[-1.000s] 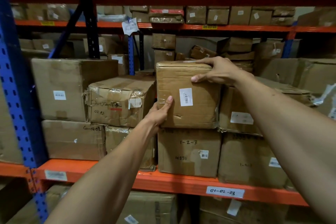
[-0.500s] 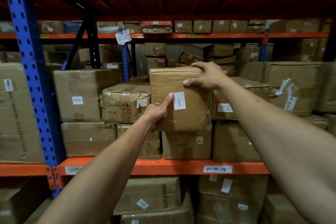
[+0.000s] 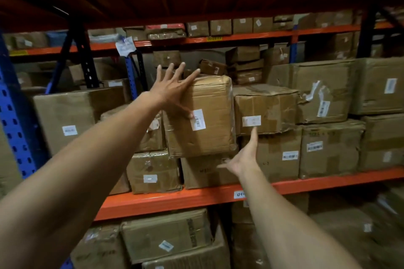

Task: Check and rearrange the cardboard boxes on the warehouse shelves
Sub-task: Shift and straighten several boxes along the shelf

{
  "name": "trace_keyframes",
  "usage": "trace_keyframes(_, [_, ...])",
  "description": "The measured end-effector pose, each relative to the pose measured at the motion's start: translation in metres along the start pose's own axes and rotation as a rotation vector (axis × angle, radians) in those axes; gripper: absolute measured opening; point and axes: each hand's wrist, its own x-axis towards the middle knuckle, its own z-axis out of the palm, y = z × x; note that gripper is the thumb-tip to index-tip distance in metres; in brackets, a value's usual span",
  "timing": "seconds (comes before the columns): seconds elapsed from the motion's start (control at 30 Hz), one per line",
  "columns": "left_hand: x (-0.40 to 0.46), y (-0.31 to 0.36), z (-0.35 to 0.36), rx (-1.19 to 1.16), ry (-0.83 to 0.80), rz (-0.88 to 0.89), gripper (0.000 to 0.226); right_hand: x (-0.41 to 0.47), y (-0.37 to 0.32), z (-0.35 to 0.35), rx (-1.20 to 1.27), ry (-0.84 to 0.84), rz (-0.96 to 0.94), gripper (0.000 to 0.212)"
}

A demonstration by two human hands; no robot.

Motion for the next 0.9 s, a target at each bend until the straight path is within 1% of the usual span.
trace_keyframes(0.07, [0.010, -0.002, -0.005, -0.078, -0.129, -0.052, 0.135, 0.008, 0.019, -0.011, 0.179, 0.001, 0.077, 0.131])
trace_keyframes(0.1, [0.012, -0.001, -0.009, -0.167, -0.177, -0.090, 0.128, 0.015, 0.025, -0.014, 0.241, -0.018, 0.108, 0.131])
trace_keyframes(0.17, [0.018, 0.001, -0.016, -0.387, -0.189, -0.219, 0.110, 0.024, 0.031, -0.015, 0.288, -0.087, 0.145, 0.129])
trace_keyframes(0.2, [0.023, 0.001, -0.019, -0.484, -0.170, -0.301, 0.110, 0.027, 0.034, -0.013, 0.289, -0.120, 0.150, 0.127])
trace_keyframes(0.23, [0.029, 0.000, -0.019, -0.568, -0.160, -0.386, 0.115, 0.029, 0.038, -0.011, 0.300, -0.155, 0.140, 0.123])
trace_keyframes(0.27, [0.035, -0.002, -0.015, -0.628, -0.170, -0.474, 0.118, 0.028, 0.041, -0.006, 0.309, -0.169, 0.131, 0.117])
trace_keyframes(0.33, [0.045, -0.012, -0.004, -0.677, -0.235, -0.625, 0.113, 0.029, 0.043, -0.001, 0.318, -0.169, 0.089, 0.097])
trace_keyframes(0.4, [0.049, -0.019, 0.004, -0.654, -0.335, -0.749, 0.127, 0.029, 0.039, 0.005, 0.305, -0.170, 0.078, 0.076])
trace_keyframes(0.43, [0.046, -0.019, 0.004, -0.650, -0.362, -0.763, 0.132, 0.028, 0.036, 0.008, 0.304, -0.157, 0.081, 0.068])
trace_keyframes(0.47, [0.044, -0.018, 0.004, -0.660, -0.358, -0.757, 0.131, 0.027, 0.034, 0.010, 0.297, -0.145, 0.085, 0.063])
trace_keyframes(0.53, [0.035, -0.020, 0.006, -0.697, -0.322, -0.738, 0.129, 0.024, 0.031, 0.013, 0.256, -0.119, 0.095, 0.060])
trace_keyframes(0.6, [0.018, -0.026, 0.005, -0.743, -0.320, -0.726, 0.139, 0.019, 0.026, 0.018, 0.188, -0.089, 0.079, 0.058])
trace_keyframes(0.67, [-0.002, -0.037, 0.004, -0.820, -0.304, -0.695, 0.140, 0.009, 0.016, 0.029, 0.099, -0.072, 0.045, 0.053])
trace_keyframes(0.73, [-0.030, -0.041, 0.002, -0.941, -0.234, -0.624, 0.122, -0.003, 0.003, 0.044, 0.005, -0.066, 0.034, 0.050])
trace_keyframes(0.8, [-0.057, -0.043, 0.005, -1.070, -0.143, -0.544, 0.106, -0.018, -0.009, 0.061, -0.096, -0.050, 0.022, 0.052])
trace_keyframes(0.87, [-0.077, -0.047, 0.016, -1.175, -0.017, -0.572, 0.100, -0.035, -0.017, 0.078, -0.205, -0.018, -0.015, 0.051])
trace_keyframes(0.9, [-0.084, -0.049, 0.021, -1.215, 0.044, -0.603, 0.095, -0.043, -0.020, 0.084, -0.246, -0.030, -0.044, 0.049])
